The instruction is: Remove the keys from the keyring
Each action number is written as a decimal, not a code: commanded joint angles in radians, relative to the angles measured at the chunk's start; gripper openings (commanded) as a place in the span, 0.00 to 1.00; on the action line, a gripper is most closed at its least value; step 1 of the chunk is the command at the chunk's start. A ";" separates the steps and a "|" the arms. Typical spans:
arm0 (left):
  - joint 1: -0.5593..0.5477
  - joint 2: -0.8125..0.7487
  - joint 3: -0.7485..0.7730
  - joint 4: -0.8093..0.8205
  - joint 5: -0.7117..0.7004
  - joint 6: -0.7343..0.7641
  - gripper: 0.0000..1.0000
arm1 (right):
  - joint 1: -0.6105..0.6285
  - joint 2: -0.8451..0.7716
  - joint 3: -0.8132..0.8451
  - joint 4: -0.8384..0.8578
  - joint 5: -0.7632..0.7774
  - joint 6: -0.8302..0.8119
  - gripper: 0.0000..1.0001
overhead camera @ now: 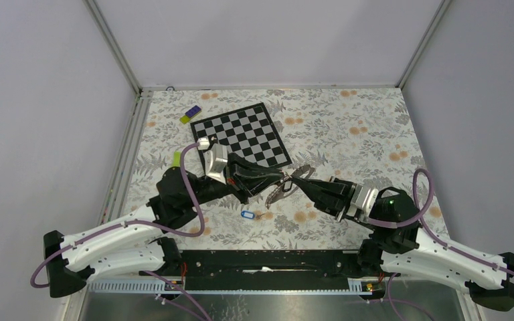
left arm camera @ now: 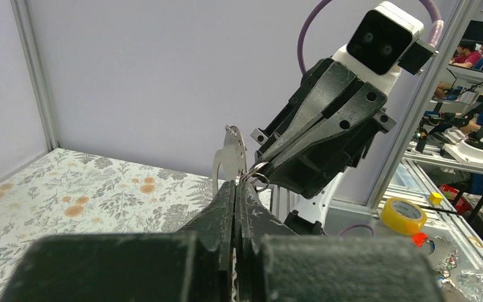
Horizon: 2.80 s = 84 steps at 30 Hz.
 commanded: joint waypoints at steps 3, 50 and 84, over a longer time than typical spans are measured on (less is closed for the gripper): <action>0.005 0.004 0.058 -0.004 0.021 -0.009 0.00 | 0.004 -0.033 0.026 0.090 -0.043 -0.037 0.00; 0.005 -0.026 0.074 -0.027 -0.025 -0.007 0.00 | 0.004 0.009 0.136 -0.248 -0.045 0.051 0.29; 0.005 -0.018 0.069 -0.023 0.011 -0.006 0.00 | 0.004 0.035 0.126 -0.213 0.070 0.032 0.38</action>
